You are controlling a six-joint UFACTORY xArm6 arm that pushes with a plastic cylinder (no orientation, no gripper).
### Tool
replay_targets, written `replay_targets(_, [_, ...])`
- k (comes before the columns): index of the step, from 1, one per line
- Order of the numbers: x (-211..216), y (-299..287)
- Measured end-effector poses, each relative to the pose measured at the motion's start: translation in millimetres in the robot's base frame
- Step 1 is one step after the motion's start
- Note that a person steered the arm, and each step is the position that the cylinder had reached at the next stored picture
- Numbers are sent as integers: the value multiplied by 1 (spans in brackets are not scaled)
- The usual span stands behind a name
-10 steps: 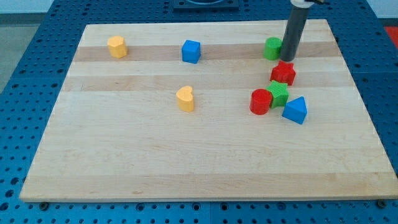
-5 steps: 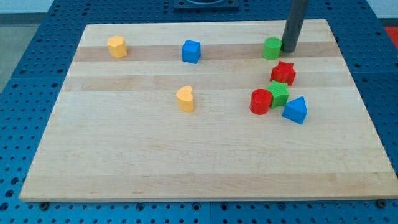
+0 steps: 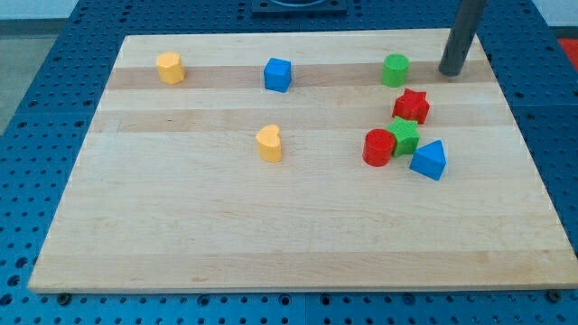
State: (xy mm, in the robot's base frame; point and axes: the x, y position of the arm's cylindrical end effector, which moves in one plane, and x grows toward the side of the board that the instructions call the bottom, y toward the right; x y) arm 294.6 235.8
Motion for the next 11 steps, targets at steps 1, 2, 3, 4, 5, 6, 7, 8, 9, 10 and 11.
replay_targets(1, [3, 44])
replay_targets(2, [3, 45])
replay_targets(3, [-1, 51])
replay_targets(4, [-1, 52])
replay_targets(5, [8, 52])
replay_targets(6, [21, 52])
replay_targets(7, [44, 52])
replay_targets(8, [73, 52])
replay_targets(9, [93, 20])
replay_targets(10, [142, -28])
replay_targets(11, [144, -97])
